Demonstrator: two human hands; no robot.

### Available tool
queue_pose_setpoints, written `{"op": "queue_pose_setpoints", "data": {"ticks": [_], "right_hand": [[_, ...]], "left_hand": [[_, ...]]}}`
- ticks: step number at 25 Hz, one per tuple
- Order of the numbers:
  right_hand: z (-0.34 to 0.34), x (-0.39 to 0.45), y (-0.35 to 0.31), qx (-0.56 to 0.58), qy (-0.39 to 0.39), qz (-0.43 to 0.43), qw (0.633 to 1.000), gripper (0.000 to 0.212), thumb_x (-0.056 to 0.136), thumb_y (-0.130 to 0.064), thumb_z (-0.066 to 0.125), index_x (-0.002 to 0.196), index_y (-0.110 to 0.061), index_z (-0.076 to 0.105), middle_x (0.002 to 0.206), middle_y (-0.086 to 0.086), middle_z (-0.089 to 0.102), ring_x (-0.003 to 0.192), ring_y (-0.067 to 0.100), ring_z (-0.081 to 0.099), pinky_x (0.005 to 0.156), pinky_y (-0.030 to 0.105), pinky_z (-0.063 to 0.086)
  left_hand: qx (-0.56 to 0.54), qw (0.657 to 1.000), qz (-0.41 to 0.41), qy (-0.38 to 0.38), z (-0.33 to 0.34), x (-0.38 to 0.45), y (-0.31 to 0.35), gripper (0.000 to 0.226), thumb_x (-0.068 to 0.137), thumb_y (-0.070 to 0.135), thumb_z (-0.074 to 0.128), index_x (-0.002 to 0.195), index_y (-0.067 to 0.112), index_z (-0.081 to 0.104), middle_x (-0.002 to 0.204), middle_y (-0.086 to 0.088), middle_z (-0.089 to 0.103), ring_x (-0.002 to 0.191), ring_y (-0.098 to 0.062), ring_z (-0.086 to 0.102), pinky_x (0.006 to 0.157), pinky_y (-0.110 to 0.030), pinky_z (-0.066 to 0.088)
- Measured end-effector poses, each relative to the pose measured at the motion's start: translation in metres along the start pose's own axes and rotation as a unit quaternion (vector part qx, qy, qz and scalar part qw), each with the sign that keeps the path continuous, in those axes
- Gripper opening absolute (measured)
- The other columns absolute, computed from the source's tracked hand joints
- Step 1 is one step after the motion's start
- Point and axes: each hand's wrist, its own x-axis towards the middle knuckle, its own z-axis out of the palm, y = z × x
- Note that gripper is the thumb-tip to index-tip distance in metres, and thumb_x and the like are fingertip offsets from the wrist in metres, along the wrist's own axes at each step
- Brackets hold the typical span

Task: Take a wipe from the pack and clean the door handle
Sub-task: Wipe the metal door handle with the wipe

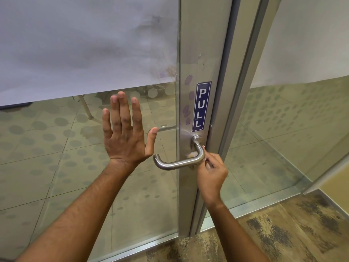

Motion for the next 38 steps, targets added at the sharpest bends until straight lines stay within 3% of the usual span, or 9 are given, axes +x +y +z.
{"op": "queue_pose_setpoints", "data": {"ticks": [2, 4, 8, 10, 15, 21, 29, 34, 38], "right_hand": [[0.01, -0.005, -0.009, 0.162, 0.03, 0.135, 0.977, 0.027, 0.08, 0.002, 0.076, 0.103, -0.012, 0.076, 0.092, 0.005, 0.073, 0.085, 0.02, 0.074, 0.078, 0.035, 0.061], [0.019, -0.004, -0.019, 0.228, 0.043, 0.226, 0.946, 0.023, 0.077, 0.006, 0.077, 0.095, -0.009, 0.075, 0.089, 0.012, 0.076, 0.084, 0.024, 0.074, 0.076, 0.036, 0.06], [0.03, -0.005, -0.035, 0.35, 0.072, 0.337, 0.871, 0.025, 0.077, 0.016, 0.07, 0.087, -0.006, 0.071, 0.075, 0.003, 0.075, 0.07, 0.011, 0.072, 0.06, 0.018, 0.055], [0.035, -0.004, -0.041, 0.382, 0.079, 0.359, 0.848, 0.023, 0.079, 0.016, 0.067, 0.087, -0.005, 0.069, 0.072, 0.0, 0.075, 0.069, 0.009, 0.072, 0.059, 0.016, 0.055], [0.035, -0.01, -0.04, 0.367, 0.079, 0.356, 0.856, 0.017, 0.082, 0.007, 0.07, 0.091, -0.007, 0.071, 0.078, 0.001, 0.076, 0.075, 0.012, 0.074, 0.061, 0.018, 0.056], [0.032, -0.009, -0.041, 0.381, 0.078, 0.392, 0.834, 0.015, 0.082, 0.004, 0.07, 0.092, -0.006, 0.071, 0.078, 0.005, 0.076, 0.072, 0.015, 0.074, 0.058, 0.02, 0.056], [0.013, 0.009, -0.037, 0.235, 0.096, 0.298, 0.92, 0.013, 0.085, -0.008, 0.073, 0.097, -0.015, 0.074, 0.085, 0.01, 0.077, 0.073, 0.022, 0.073, 0.061, 0.032, 0.059], [-0.002, 0.018, -0.04, 0.04, -0.015, 0.088, 0.995, 0.034, 0.091, 0.0, 0.065, 0.101, -0.032, 0.074, 0.102, -0.011, 0.072, 0.096, 0.006, 0.07, 0.08, 0.018, 0.056], [-0.012, 0.018, -0.045, -0.075, -0.081, -0.066, 0.992, 0.032, 0.09, 0.0, 0.056, 0.114, -0.015, 0.072, 0.106, -0.01, 0.068, 0.104, 0.004, 0.064, 0.091, 0.019, 0.052]], "left_hand": [[-0.004, 1.0, 0.004, 0.001, 0.0, -0.001, 0.0, 0.09, 0.097, 0.058, 0.034, 0.159, 0.01, -0.01, 0.156, -0.021, 0.009, 0.153, -0.023, -0.021, 0.125, -0.042, -0.008], [-0.006, 1.0, 0.005, 0.001, 0.001, 0.0, 0.0, 0.09, 0.097, 0.058, 0.034, 0.159, 0.01, -0.011, 0.156, -0.02, 0.009, 0.153, -0.023, -0.021, 0.125, -0.041, -0.009], [-0.014, 1.0, 0.003, -0.003, 0.001, 0.0, -0.001, 0.092, 0.096, 0.058, 0.036, 0.159, 0.011, -0.011, 0.156, -0.022, 0.009, 0.153, -0.023, -0.021, 0.125, -0.041, -0.009], [-0.013, 1.0, 0.002, -0.006, 0.001, -0.001, -0.001, 0.092, 0.096, 0.058, 0.037, 0.159, 0.01, -0.01, 0.157, -0.021, 0.009, 0.153, -0.023, -0.02, 0.125, -0.042, -0.009], [-0.006, 1.0, -0.002, -0.008, 0.0, -0.001, -0.001, 0.086, 0.096, 0.057, 0.038, 0.158, 0.006, 0.007, 0.157, -0.021, 0.008, 0.153, -0.023, -0.019, 0.125, -0.042, -0.007], [-0.015, 1.0, 0.003, -0.012, -0.002, 0.0, -0.001, 0.095, 0.095, 0.056, 0.041, 0.159, 0.01, -0.011, 0.157, -0.022, 0.008, 0.153, -0.022, -0.021, 0.125, -0.041, -0.008], [-0.013, 1.0, -0.001, -0.015, -0.002, 0.0, 0.0, 0.092, 0.094, 0.056, 0.042, 0.159, 0.007, -0.001, 0.156, -0.022, 0.009, 0.152, -0.022, -0.023, 0.124, -0.041, -0.01], [-0.012, 1.0, 0.0, -0.012, 0.0, 0.0, -0.001, 0.093, 0.095, 0.056, 0.04, 0.16, 0.009, -0.008, 0.156, -0.022, 0.009, 0.152, -0.022, -0.022, 0.125, -0.041, -0.01], [-0.004, 1.0, -0.003, -0.006, 0.001, -0.001, 0.0, 0.087, 0.095, 0.056, 0.039, 0.157, 0.005, 0.007, 0.156, -0.023, 0.01, 0.153, -0.023, -0.02, 0.125, -0.042, -0.008]]}}
